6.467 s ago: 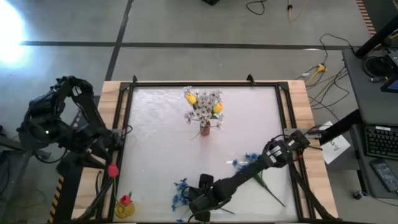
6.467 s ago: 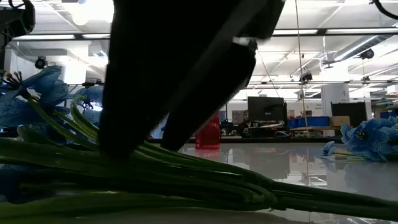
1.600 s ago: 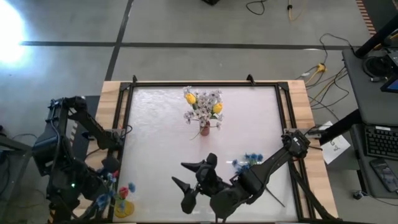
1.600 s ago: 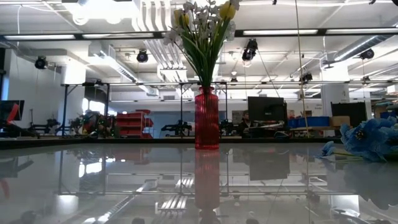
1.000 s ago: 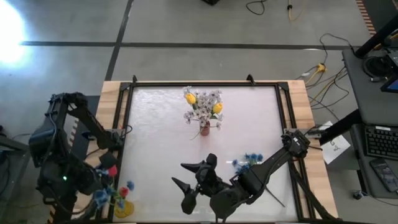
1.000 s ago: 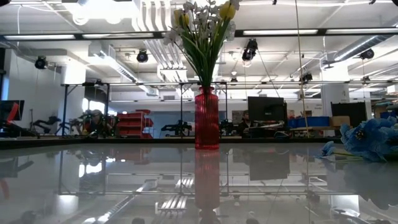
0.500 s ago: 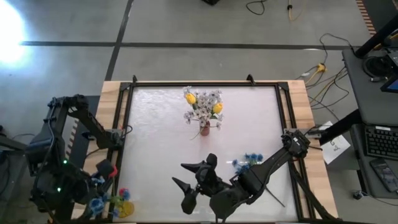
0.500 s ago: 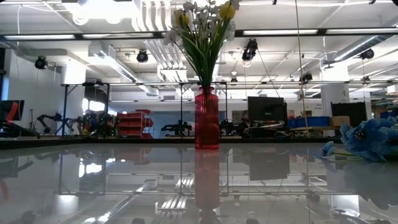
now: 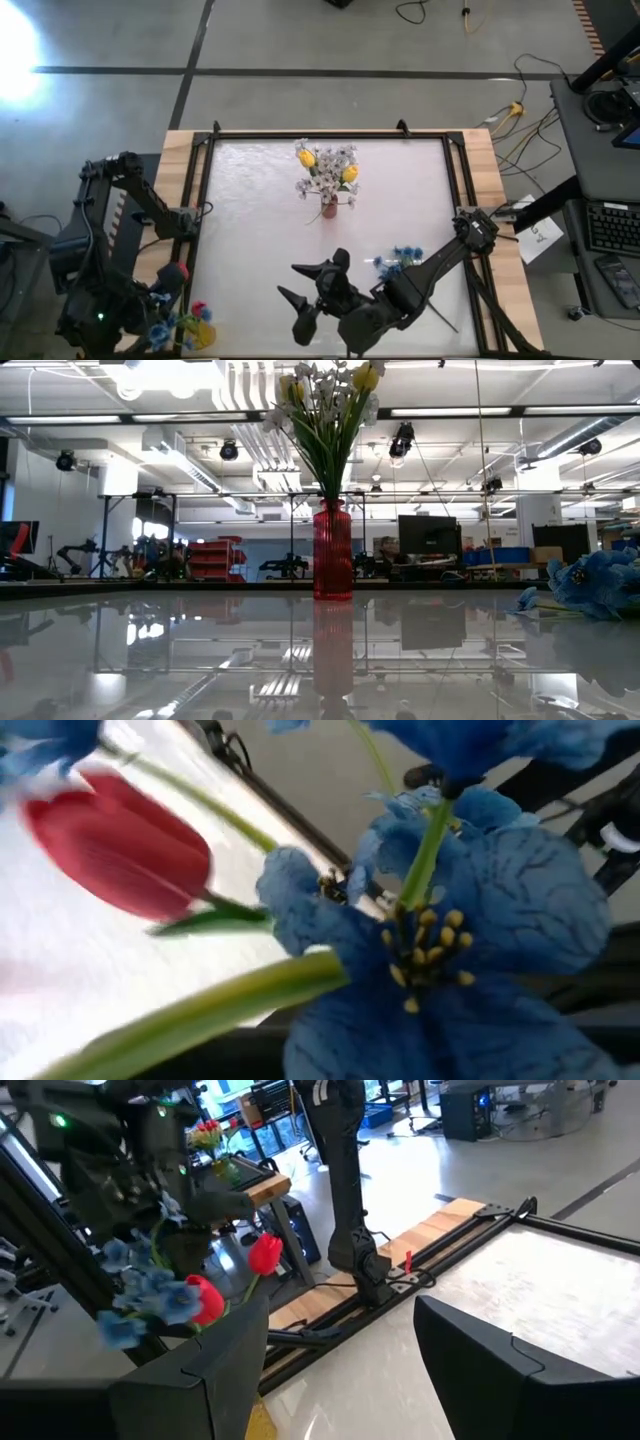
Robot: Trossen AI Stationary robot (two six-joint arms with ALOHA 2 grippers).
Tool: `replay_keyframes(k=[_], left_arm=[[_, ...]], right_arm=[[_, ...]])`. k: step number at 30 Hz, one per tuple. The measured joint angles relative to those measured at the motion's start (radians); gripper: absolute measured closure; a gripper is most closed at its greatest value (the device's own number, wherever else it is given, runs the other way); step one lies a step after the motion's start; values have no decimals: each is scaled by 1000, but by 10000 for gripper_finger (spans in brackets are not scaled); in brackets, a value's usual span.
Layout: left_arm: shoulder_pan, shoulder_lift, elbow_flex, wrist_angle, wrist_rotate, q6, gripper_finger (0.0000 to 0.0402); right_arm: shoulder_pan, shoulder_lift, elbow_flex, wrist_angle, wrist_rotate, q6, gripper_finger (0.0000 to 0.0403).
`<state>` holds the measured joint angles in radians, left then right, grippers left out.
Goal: Sort flowers into vase by color
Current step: Put the left blue flower into the yellow flower vase
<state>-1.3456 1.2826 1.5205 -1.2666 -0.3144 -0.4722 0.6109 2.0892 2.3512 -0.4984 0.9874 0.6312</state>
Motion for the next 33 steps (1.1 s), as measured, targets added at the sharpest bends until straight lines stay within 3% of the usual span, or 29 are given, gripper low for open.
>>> replay_keyframes(k=[6,13,18,25,28,33], left_arm=[[-36,-4,-71,9,5,-36,387],[-36,-17,-54,-31,16,-65,304],[-36,-65,-63,-144,-59,-155,245],[-36,-144,-70,-170,-61,-268,206],[-36,-165,-54,-113,-10,-282,202],[-36,-187,-39,-92,109,-354,201]], right_arm=[[0,0,0,-2,-22,0,145],[0,0,0,-85,-29,43,110],[-2,0,0,-208,-26,166,88],[-2,0,0,-285,-26,235,76],[-2,0,0,-326,-45,250,76],[-7,0,0,-555,-120,449,75]])
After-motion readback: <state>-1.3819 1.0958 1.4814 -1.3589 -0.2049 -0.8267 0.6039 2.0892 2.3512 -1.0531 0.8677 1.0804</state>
